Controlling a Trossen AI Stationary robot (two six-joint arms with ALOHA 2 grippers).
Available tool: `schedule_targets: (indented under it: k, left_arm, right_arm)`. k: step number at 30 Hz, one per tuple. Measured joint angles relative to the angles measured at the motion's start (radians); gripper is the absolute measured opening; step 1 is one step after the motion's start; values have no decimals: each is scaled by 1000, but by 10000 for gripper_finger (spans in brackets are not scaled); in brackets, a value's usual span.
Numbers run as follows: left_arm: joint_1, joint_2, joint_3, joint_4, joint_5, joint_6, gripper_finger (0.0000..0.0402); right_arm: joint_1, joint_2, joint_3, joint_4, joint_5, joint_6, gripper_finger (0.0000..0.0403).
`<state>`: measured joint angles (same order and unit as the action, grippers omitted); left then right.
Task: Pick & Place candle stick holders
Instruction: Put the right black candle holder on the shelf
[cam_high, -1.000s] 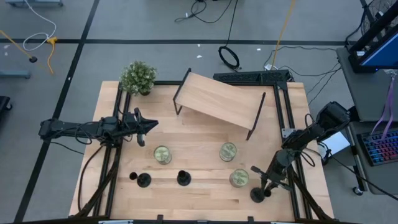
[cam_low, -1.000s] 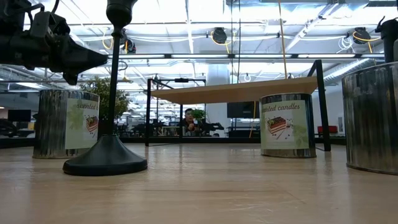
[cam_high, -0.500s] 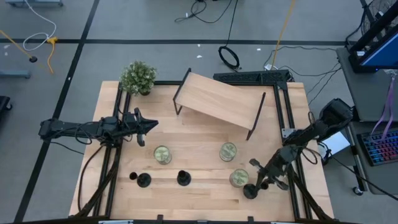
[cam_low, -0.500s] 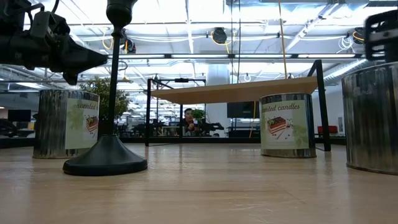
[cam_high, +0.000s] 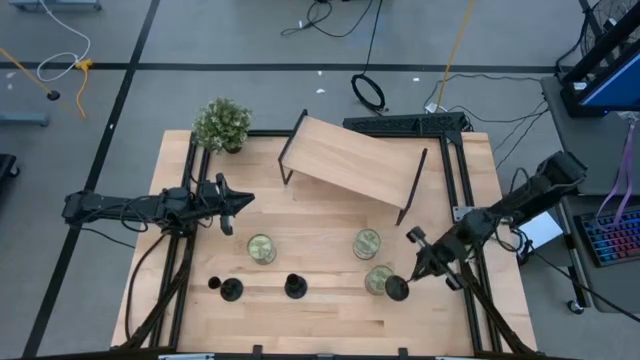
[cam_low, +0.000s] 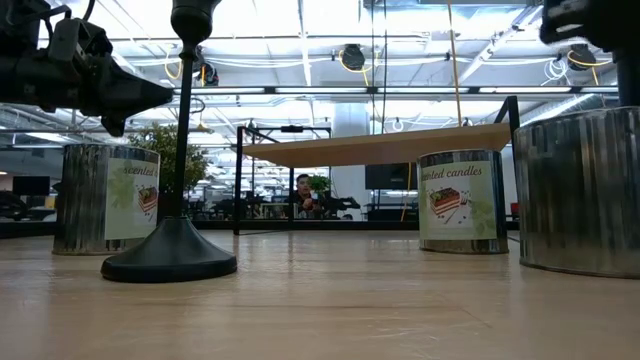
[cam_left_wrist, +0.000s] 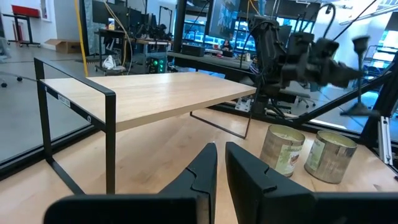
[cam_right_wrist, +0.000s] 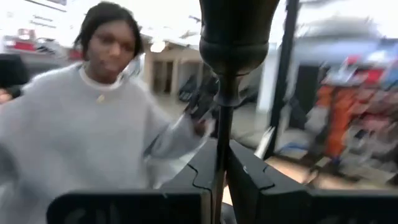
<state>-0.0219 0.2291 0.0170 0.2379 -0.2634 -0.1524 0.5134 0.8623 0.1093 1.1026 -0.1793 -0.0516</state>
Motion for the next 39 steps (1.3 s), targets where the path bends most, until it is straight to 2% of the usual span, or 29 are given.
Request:
schedule_targets:
  k: [3,8,11,13,15,17,19,22,24,30,39]
  left_arm:
    - [0,0,0,0,0,0,37]
    - [0,0,0,0,0,0,37]
    - [0,0,0,0,0,0,37]
    - [0,0,0,0,0,0,37]
    - [0,0,0,2,-2,0,37]
    - [0,0,0,5,-8,0,37]
    - [0,0,0,4,-15,0,37]
    - [0,0,0,1,-24,-1,37]
    - [0,0,0,-1,-25,-1,37]
    - [0,0,0,0,-25,-41,37]
    - [0,0,0,-1,-25,-68,37]
  right_arm:
    - [-59,-66,0,29,89,-100,17]
    - [-172,-125,10,204,434,-292,17]
    - [-242,-137,59,187,531,-381,14]
    - [-288,-135,119,110,611,-405,11]
    - [-333,-134,199,-40,741,-406,10]
    - [-380,-129,304,-256,869,-371,11]
    - [-425,-124,410,-516,949,-312,11]
    - [-493,-105,524,-793,967,-173,11]
    - [-532,-101,549,-861,968,-81,11]
    - [-623,-99,515,-936,967,81,11]
    - [-698,-103,425,-937,967,152,11]
